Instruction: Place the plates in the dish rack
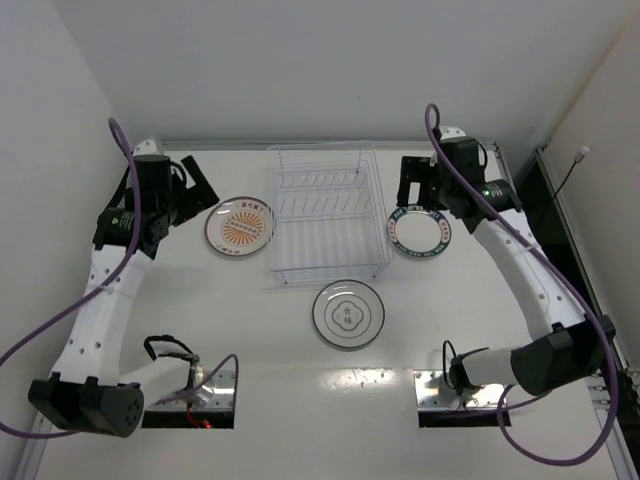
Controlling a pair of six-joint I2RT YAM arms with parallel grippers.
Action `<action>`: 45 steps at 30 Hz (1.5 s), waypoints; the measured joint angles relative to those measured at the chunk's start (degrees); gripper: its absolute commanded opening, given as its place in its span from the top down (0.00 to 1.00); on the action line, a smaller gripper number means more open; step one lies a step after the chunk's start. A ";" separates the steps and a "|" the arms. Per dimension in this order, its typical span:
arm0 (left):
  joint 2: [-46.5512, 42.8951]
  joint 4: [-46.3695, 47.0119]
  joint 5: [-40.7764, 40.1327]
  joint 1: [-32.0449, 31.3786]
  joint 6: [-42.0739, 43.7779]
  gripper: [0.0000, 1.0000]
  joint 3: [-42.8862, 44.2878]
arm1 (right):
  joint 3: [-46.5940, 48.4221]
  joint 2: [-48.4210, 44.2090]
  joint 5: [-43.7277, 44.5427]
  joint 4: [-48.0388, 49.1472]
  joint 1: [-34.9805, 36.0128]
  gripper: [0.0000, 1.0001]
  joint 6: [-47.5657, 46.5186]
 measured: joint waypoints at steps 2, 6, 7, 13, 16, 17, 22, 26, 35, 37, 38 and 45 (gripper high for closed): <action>-2.40 0.04 -0.17 0.00 0.72 0.00 -1.68 | -0.61 -1.66 -1.53 -0.28 -1.27 0.00 -0.87; -3.13 1.22 0.33 -0.87 2.14 0.00 -6.01 | -3.28 -3.61 -6.23 -0.11 -3.93 0.00 -1.86; -2.75 1.95 1.01 -1.25 2.40 0.00 -7.32 | -4.13 -3.67 -7.74 0.02 -5.07 0.00 -1.86; 1.29 6.54 4.44 -3.13 3.15 0.00 -14.23 | -9.44 2.67 -21.66 3.08 -23.47 0.09 0.37; 4.13 8.63 4.96 -3.13 3.41 0.00 -14.32 | -10.36 11.17 -27.10 5.40 -30.97 0.12 1.73; 5.29 9.25 5.05 -3.13 3.52 0.00 -14.10 | -10.38 14.14 -28.44 5.79 -32.74 0.12 1.97; 12.15 10.97 5.44 -3.13 3.82 0.00 -10.78 | -9.38 26.62 -34.40 6.27 -37.92 0.20 3.32; 17.75 12.48 6.64 -3.13 4.04 0.00 -7.23 | -7.93 32.70 -37.62 7.43 -39.23 0.29 4.81; 23.32 12.31 8.28 -3.13 4.28 0.00 -3.13 | -7.39 39.06 -41.42 12.26 -37.29 0.62 8.87; 23.32 12.09 8.35 -3.13 4.39 0.00 -2.23 | -7.39 39.87 -41.68 13.44 -37.05 0.88 9.51; 23.32 12.07 8.33 -3.13 4.42 0.00 -1.86 | -7.39 40.30 -41.77 13.81 -37.05 0.97 9.35; 23.32 11.74 8.31 -3.13 4.46 0.00 -1.14 | -7.37 38.84 -43.76 14.16 -36.26 1.00 10.23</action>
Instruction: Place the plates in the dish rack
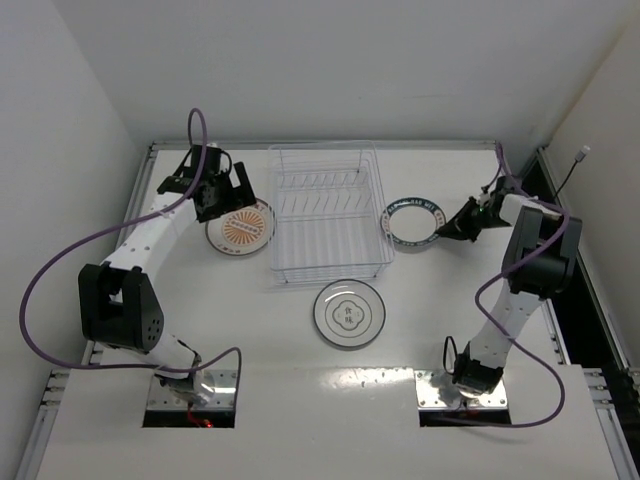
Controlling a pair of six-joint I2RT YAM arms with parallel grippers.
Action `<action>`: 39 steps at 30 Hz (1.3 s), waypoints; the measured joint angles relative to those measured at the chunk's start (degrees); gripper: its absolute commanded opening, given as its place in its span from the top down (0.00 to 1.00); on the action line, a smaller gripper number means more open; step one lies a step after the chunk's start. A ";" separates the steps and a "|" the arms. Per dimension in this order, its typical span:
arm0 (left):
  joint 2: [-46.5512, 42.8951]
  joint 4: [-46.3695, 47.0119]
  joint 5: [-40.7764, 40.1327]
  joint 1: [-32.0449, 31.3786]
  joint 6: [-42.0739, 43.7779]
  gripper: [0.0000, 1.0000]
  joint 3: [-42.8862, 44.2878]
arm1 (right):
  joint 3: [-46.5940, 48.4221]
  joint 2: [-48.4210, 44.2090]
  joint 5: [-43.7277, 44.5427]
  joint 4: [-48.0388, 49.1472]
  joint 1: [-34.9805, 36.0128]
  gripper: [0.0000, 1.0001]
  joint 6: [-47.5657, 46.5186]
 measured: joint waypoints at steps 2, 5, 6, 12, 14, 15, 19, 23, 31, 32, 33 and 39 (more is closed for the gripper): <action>0.00 -0.17 -0.04 0.00 0.11 0.00 0.07 | 0.50 -3.67 2.64 -1.55 1.01 1.00 -0.04; 0.00 -0.63 -0.09 0.00 0.35 0.00 0.44 | 4.98 -10.67 9.09 -5.27 3.48 1.00 -0.42; 0.00 -0.68 -0.11 0.00 0.44 0.00 0.50 | 7.52 -13.00 11.58 -6.34 4.37 1.00 -0.50; 0.02 -1.42 -1.86 0.00 1.81 0.00 1.27 | 25.51 -20.55 22.77 -7.74 12.02 1.00 -0.90; 0.02 -1.79 -2.86 0.00 2.36 0.00 1.27 | 29.51 -21.16 25.70 -8.28 15.28 1.00 -1.53; 0.02 -2.10 -3.43 0.00 2.60 0.00 1.27 | 31.39 -21.07 27.41 -8.92 17.03 1.00 -2.23; 0.02 -2.84 -4.81 0.17 3.06 0.00 1.27 | 37.00 -18.05 33.35 -12.09 23.21 1.00 -5.53; 0.02 -3.26 -5.46 0.17 3.02 0.00 1.27 | 38.01 -13.88 39.63 -14.51 27.43 1.00 -8.13; 0.00 -4.31 -6.29 0.17 2.78 0.00 1.27 | 38.18 -7.56 48.83 -17.97 31.82 1.00 -11.98; 0.00 -4.42 -6.36 0.20 2.78 0.00 1.25 | 38.18 -7.41 49.03 -17.97 32.00 1.00 -12.15; 0.00 -4.59 -6.40 0.35 2.80 0.00 1.27 | 38.18 -7.21 49.44 -17.92 32.54 1.00 -12.22; 0.00 -5.84 -6.75 0.66 2.80 0.00 1.27 | 42.12 -3.04 54.03 -18.64 35.65 1.00 -12.50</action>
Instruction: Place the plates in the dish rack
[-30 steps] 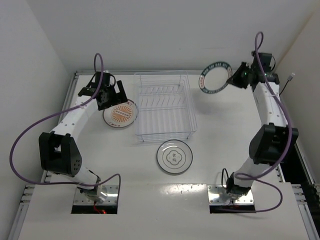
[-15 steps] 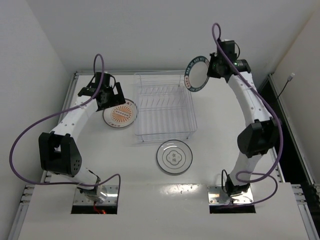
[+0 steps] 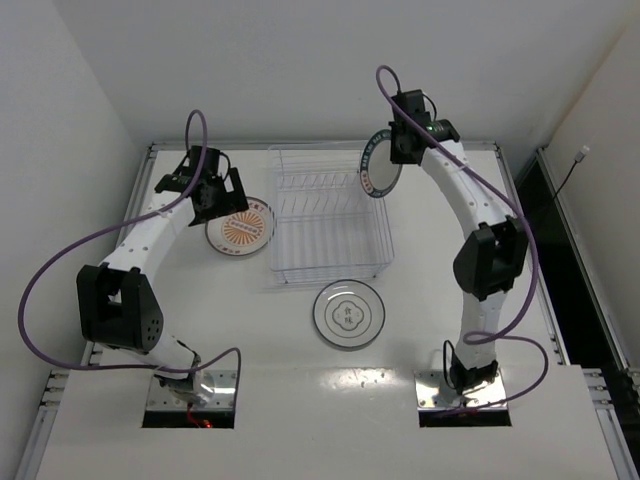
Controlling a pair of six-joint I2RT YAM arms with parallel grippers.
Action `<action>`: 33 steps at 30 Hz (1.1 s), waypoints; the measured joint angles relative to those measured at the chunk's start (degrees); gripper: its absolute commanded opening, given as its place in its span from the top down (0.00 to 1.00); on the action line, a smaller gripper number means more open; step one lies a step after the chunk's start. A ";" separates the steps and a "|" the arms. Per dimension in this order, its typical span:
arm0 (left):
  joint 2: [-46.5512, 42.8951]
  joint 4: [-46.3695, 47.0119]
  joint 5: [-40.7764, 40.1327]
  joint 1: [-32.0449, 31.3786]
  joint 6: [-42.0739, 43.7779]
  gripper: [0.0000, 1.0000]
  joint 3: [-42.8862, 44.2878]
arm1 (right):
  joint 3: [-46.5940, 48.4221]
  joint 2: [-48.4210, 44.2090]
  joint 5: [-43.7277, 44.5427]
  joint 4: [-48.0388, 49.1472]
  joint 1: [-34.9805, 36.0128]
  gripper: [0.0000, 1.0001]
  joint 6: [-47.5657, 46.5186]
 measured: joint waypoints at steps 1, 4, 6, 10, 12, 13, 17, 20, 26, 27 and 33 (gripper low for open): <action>0.00 -0.13 0.00 0.00 0.00 0.00 0.00 | 1.16 1.16 0.94 -0.31 0.63 1.00 0.00; 0.00 -0.35 -0.02 0.00 0.00 0.00 0.00 | 4.90 4.87 4.07 -1.44 2.47 1.00 0.17; 0.00 -0.61 -0.02 0.00 0.00 0.00 0.00 | 7.87 7.30 6.12 -2.84 3.56 1.00 0.39; 0.00 -1.31 -0.35 0.00 0.00 0.00 0.02 | 13.18 10.99 10.21 -5.07 5.60 1.00 0.39; 0.02 -1.68 -0.79 0.00 0.00 0.00 0.09 | 13.79 11.54 11.39 -5.51 6.19 1.00 0.44; 0.02 -1.81 -1.03 0.00 0.00 0.00 0.09 | 13.79 11.61 11.39 -5.81 6.47 0.99 0.48; 0.35 -2.16 -1.55 0.09 -0.02 0.00 0.09 | 12.68 11.74 10.69 -6.34 7.93 0.95 0.85; 1.16 -2.12 -1.66 0.72 -0.31 0.00 0.09 | 11.10 11.74 10.95 -6.34 9.40 0.92 0.85; 1.97 -1.11 -0.92 2.29 -1.38 0.00 -0.26 | 7.04 11.69 8.96 -8.55 12.33 0.69 1.88; 1.99 -0.52 -0.31 2.67 -1.55 0.00 -0.63 | 6.91 11.69 8.50 -8.87 12.57 0.68 1.99; 2.84 4.26 5.66 8.46 -2.91 0.00 -5.92 | 7.13 9.33 6.29 -10.14 11.43 0.68 2.36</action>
